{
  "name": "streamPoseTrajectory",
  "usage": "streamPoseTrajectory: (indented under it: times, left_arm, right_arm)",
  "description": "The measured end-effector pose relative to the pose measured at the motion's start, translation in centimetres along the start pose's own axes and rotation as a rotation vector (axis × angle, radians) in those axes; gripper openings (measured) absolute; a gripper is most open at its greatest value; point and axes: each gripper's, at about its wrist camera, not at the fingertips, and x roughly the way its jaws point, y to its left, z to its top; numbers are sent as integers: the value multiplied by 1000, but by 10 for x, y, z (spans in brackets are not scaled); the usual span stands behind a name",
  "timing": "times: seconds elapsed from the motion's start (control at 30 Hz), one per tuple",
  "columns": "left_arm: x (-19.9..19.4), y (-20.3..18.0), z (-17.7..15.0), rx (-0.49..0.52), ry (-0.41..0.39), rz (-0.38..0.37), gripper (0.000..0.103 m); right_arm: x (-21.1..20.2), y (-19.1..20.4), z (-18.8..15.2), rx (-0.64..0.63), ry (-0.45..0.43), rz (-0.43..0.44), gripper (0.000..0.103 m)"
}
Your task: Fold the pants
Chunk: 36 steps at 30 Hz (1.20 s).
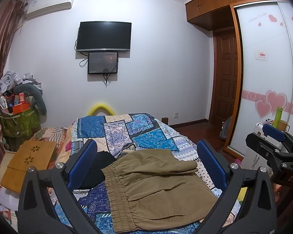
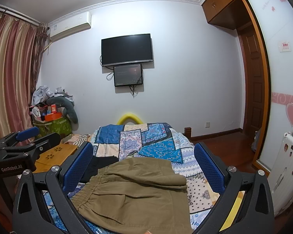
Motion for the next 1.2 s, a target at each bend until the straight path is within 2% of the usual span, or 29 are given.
streamPoseTrajectory:
  times: [0.87, 1.03, 1.2]
  left_arm:
    - [6, -1, 0, 0, 12, -12, 103]
    - [21, 2, -2, -2, 28, -17, 103]
    - [55, 7, -7, -10, 90, -15, 103]
  right_arm:
    - [2, -3, -1, 3, 10, -2, 103]
    - [12, -6, -2, 1, 29, -3, 103]
    - [31, -15, -7, 12, 64, -3, 103]
